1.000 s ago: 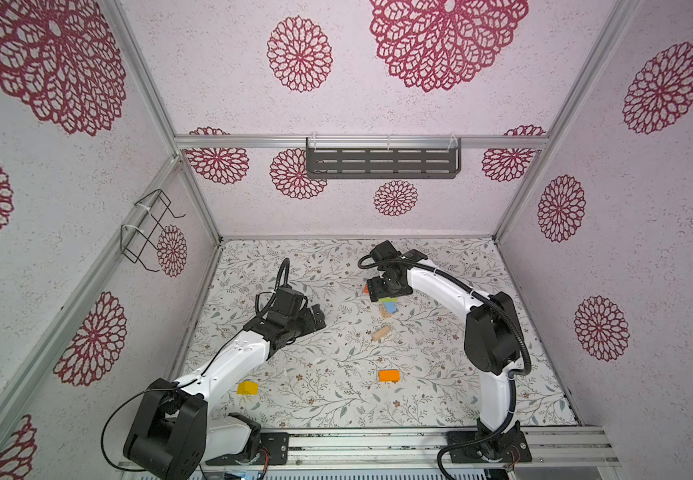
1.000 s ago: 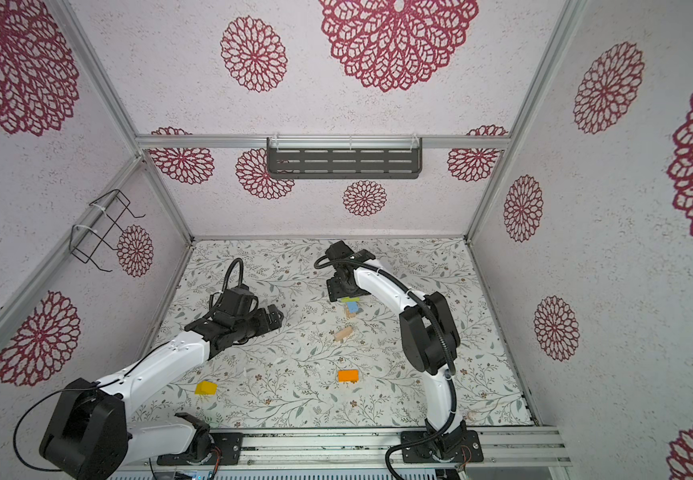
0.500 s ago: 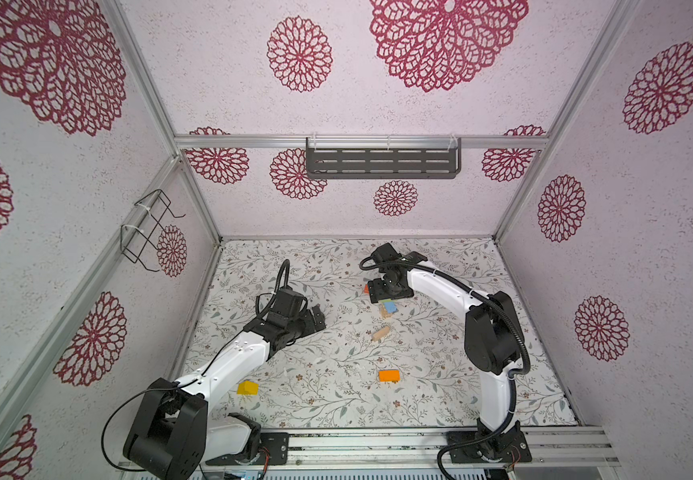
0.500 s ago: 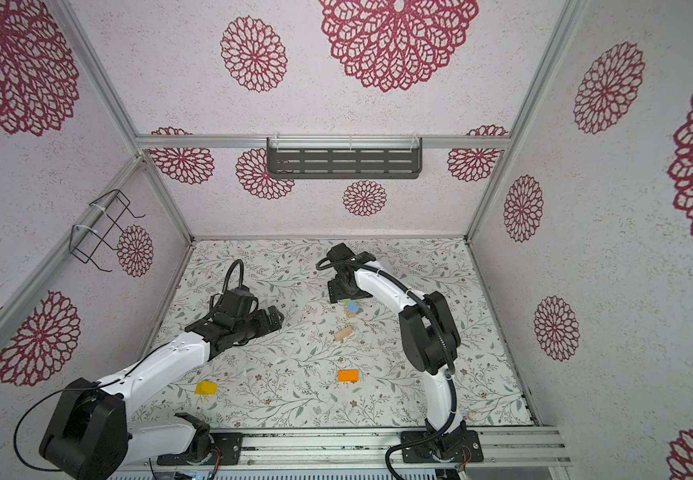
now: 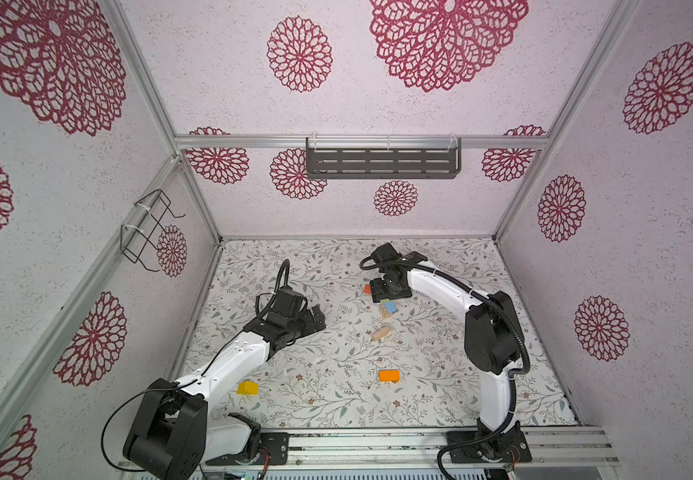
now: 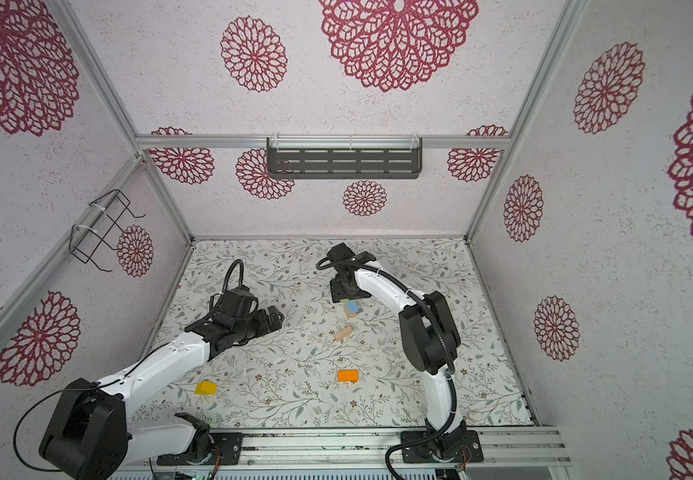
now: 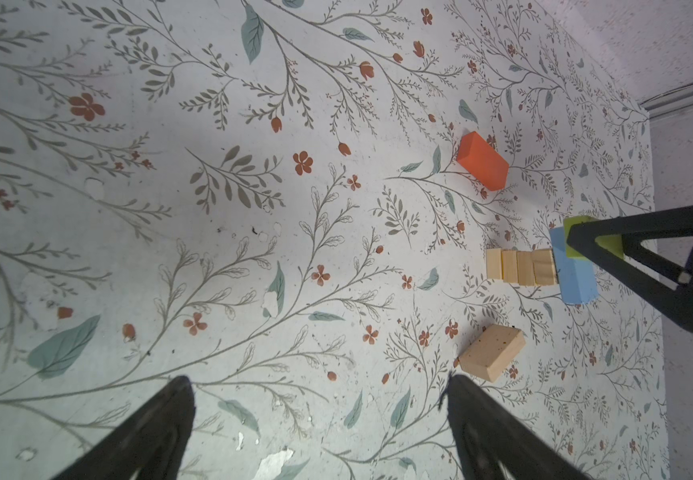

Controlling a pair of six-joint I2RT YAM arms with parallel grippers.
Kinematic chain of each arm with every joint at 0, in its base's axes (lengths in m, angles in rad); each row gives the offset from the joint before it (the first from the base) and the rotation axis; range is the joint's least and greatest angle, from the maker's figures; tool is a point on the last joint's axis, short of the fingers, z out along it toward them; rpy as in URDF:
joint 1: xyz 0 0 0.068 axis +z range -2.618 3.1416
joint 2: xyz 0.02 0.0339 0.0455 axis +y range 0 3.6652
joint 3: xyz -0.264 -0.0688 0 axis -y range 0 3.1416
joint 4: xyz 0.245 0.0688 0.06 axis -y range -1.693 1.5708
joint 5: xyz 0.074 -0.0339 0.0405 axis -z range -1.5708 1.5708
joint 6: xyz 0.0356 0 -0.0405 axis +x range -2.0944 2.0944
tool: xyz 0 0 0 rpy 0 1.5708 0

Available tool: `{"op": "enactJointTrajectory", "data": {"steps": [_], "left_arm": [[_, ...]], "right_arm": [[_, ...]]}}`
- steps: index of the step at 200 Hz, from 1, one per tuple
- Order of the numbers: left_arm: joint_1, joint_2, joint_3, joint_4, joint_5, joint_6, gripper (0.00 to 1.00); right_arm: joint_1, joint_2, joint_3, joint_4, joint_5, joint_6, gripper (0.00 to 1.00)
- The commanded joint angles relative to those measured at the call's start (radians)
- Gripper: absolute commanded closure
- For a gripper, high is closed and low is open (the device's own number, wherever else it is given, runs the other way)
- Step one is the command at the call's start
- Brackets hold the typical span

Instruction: Build the wood block tower

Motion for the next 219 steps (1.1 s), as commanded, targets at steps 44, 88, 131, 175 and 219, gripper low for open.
{"op": "enactJointTrajectory", "data": {"steps": [44, 88, 131, 175, 219], "left_arm": [[0.008, -0.015, -0.008, 0.016, 0.000, 0.007, 0.03], [0.008, -0.015, -0.007, 0.016, 0.000, 0.006, 0.02], [0.008, -0.012, -0.002, 0.015, 0.001, 0.006, 0.03], [0.008, -0.015, 0.004, 0.008, 0.007, 0.000, 0.03], [0.009, -0.019, 0.006, 0.009, 0.014, -0.010, 0.03]], "right_arm": [[-0.008, 0.009, 0.004, -0.016, 0.023, 0.006, 0.31], [-0.007, -0.004, 0.006, -0.022, 0.027, 0.004, 0.37], [-0.006, -0.032, 0.005, -0.031, 0.035, -0.002, 0.41], [-0.006, -0.067, -0.010, -0.035, 0.034, -0.005, 0.45], [-0.004, -0.105, -0.047, -0.029, 0.035, -0.006, 0.46]]}}
